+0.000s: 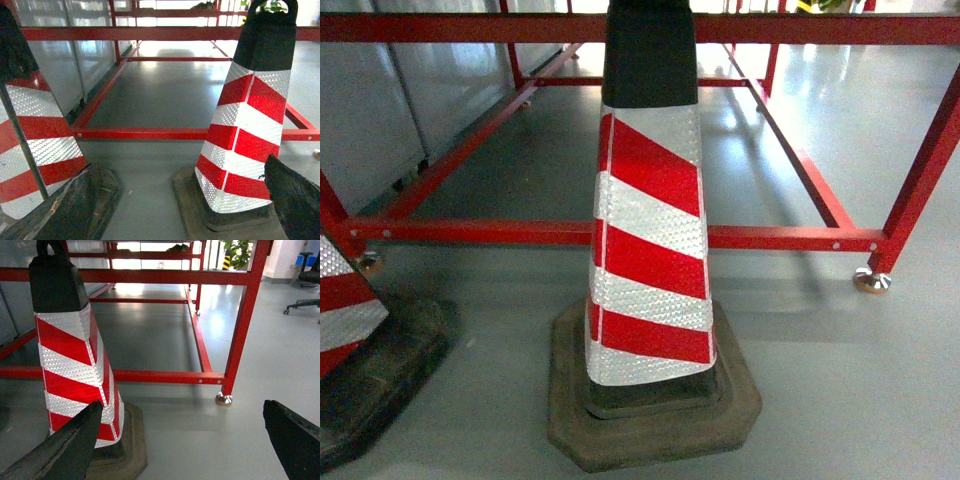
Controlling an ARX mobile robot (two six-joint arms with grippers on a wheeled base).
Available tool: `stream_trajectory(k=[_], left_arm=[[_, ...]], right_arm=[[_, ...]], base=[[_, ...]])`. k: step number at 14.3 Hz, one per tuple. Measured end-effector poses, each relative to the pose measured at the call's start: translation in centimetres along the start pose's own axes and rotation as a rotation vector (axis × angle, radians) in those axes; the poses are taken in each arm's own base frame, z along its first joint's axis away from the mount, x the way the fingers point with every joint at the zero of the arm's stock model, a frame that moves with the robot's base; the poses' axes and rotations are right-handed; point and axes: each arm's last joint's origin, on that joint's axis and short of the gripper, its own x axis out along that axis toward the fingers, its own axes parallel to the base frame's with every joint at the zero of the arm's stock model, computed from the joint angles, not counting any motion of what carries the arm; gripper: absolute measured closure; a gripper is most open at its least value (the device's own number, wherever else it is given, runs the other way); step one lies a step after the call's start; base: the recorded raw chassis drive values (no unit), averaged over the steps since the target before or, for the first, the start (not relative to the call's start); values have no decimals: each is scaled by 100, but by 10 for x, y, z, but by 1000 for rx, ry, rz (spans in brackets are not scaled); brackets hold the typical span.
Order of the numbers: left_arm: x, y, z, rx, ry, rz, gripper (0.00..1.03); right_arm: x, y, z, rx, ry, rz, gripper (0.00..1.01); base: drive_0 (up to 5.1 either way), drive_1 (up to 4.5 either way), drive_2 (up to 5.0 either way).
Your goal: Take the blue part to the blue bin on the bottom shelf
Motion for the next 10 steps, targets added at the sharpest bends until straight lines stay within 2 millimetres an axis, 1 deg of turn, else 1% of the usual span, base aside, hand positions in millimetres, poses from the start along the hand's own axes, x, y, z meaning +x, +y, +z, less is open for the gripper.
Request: stream_trajectory(k=[10], left_arm=[[0,0,0,0,0,0,5]], right_arm=[[0,0,0,0,0,0,3]], base=[[0,0,0]])
